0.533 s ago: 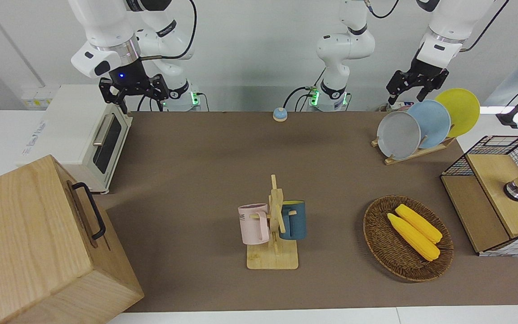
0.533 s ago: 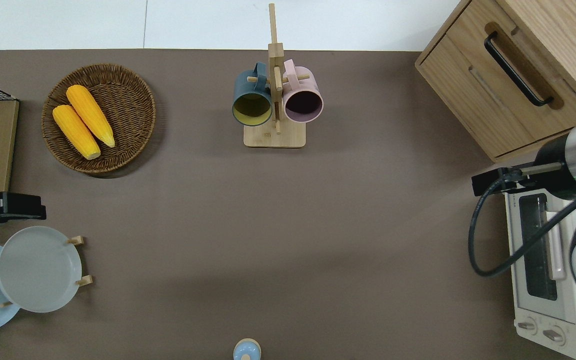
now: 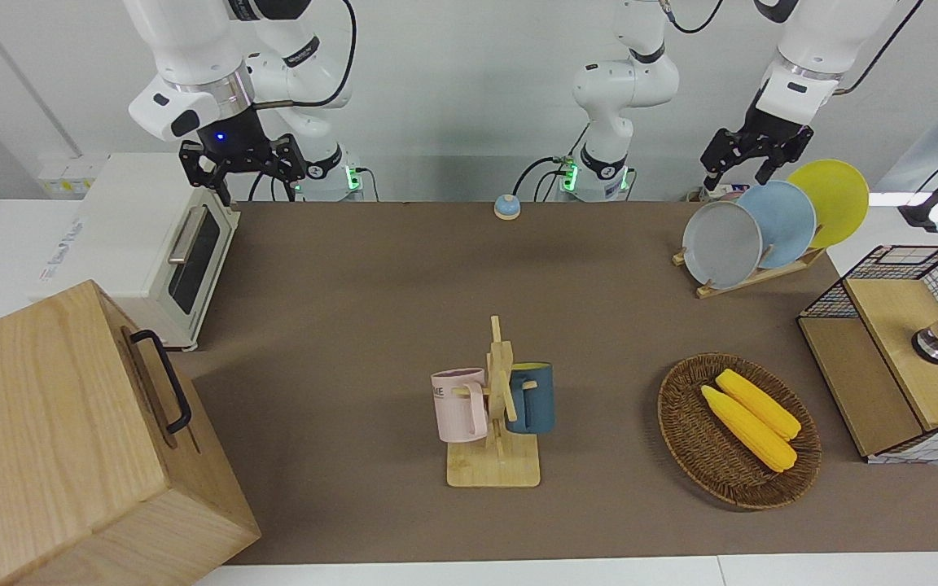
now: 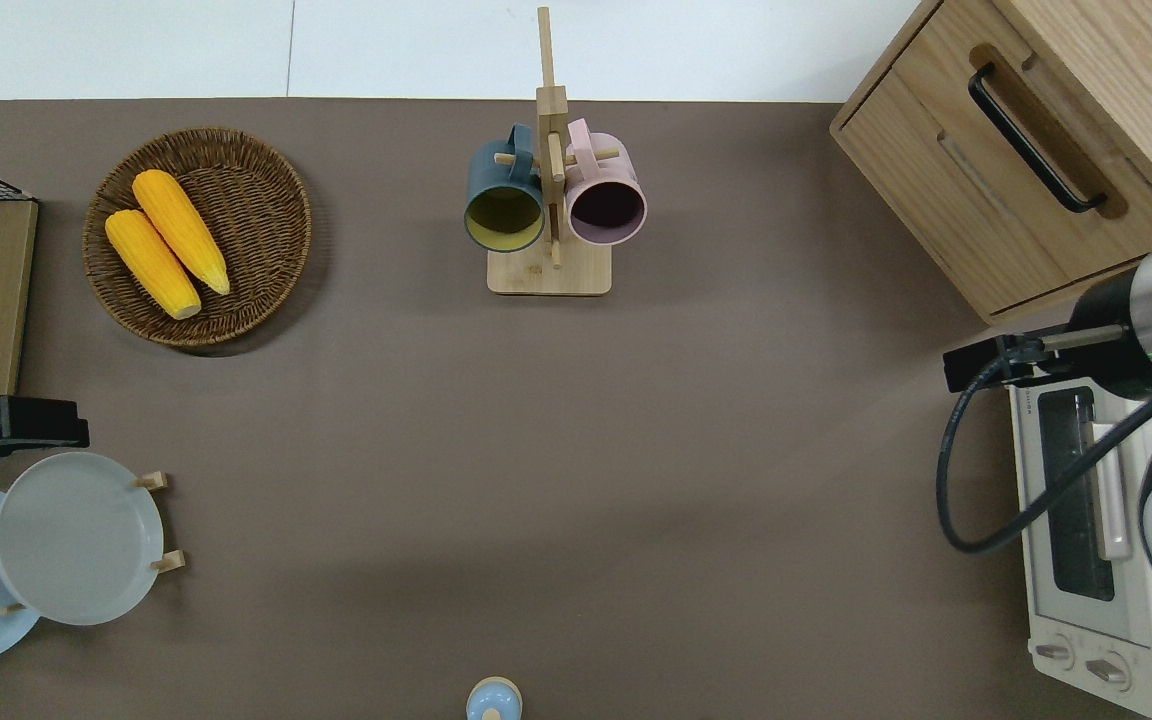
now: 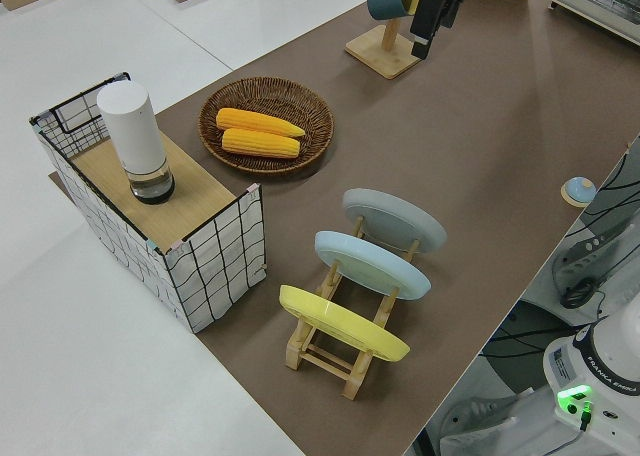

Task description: Pick gray plate from low plate rack and place it on table with left arm

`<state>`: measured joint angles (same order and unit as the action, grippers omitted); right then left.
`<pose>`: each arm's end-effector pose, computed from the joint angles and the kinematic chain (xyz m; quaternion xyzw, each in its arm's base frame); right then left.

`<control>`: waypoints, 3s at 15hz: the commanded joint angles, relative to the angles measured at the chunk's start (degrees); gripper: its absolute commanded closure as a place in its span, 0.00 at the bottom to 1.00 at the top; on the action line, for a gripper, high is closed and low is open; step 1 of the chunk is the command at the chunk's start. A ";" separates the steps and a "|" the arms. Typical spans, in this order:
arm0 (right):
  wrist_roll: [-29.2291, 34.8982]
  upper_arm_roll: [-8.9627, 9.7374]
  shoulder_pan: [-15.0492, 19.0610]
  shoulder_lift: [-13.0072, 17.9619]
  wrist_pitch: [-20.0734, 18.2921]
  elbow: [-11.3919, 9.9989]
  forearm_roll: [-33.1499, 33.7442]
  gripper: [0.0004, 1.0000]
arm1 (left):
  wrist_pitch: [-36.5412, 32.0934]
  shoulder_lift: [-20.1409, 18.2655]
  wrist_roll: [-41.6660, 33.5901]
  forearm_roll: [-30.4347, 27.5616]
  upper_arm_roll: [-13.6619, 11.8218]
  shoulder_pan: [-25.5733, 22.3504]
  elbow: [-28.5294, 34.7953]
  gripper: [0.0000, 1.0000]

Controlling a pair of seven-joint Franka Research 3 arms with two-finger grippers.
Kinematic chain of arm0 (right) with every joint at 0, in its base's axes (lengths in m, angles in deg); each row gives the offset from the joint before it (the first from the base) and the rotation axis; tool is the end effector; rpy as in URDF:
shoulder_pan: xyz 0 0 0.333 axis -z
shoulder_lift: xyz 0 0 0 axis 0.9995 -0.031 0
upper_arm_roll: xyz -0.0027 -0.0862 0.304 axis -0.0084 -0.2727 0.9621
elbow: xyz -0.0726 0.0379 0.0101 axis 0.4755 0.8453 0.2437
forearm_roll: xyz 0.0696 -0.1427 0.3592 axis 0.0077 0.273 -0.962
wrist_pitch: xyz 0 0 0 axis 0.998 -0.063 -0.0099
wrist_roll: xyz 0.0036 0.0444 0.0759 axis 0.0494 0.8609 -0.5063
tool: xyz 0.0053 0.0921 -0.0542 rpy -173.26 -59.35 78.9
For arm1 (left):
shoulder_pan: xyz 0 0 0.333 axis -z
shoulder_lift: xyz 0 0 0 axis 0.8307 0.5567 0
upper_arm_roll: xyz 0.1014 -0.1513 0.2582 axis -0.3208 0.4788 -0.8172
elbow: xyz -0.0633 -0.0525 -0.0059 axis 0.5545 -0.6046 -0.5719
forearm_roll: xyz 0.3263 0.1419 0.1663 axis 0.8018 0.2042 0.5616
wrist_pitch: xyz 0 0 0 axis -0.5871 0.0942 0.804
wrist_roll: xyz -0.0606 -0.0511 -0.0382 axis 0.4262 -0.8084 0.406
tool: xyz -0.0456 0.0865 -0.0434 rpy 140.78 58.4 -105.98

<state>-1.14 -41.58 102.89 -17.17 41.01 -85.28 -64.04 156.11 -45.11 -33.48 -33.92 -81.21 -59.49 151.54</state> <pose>0.5486 0.0629 0.6435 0.9990 0.0419 -0.0145 0.0072 0.4988 0.0107 0.6354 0.9972 0.0746 0.0009 0.0089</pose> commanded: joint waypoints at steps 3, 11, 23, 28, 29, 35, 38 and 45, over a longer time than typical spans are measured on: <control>0.80 1.38 1.51 0.11 -0.98 0.59 0.20 0.02 | -0.68 0.07 0.25 -0.20 -0.79 1.65 0.27 0.01; 0.80 1.38 1.51 0.11 -0.98 0.59 0.20 0.02 | -1.38 0.25 0.15 0.15 -0.26 0.33 0.18 0.01; 0.80 1.38 1.51 0.11 -0.98 0.59 0.12 0.02 | -2.79 0.78 0.24 1.30 -0.70 0.94 0.27 0.01; 0.80 1.38 1.51 0.11 -0.98 0.59 0.20 0.02 | -2.53 -0.63 -0.89 5.59 -0.78 1.21 2.90 0.01; 0.80 1.38 1.51 0.11 -0.98 0.59 0.12 0.02 | -2.01 -1.33 -2.29 6.74 -0.79 1.21 4.04 0.01; 0.80 1.38 1.51 0.11 -0.98 0.59 0.12 0.02 | 3.53 -5.55 -5.73 17.02 -2.45 2.08 13.70 0.01; 0.80 1.38 1.51 0.11 -0.98 0.59 0.12 0.02 | 6.69 -6.43 -5.82 18.26 -5.96 3.14 17.31 0.01; 0.80 1.38 1.51 0.11 -0.98 0.59 0.20 0.02 | 12.93 -8.45 -4.59 24.41 -6.32 3.05 27.86 0.01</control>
<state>-1.14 -41.58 102.89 -17.17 41.01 -85.28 -64.04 165.62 -50.63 -39.19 -11.86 -86.60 -57.82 173.72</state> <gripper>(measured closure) 0.013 0.009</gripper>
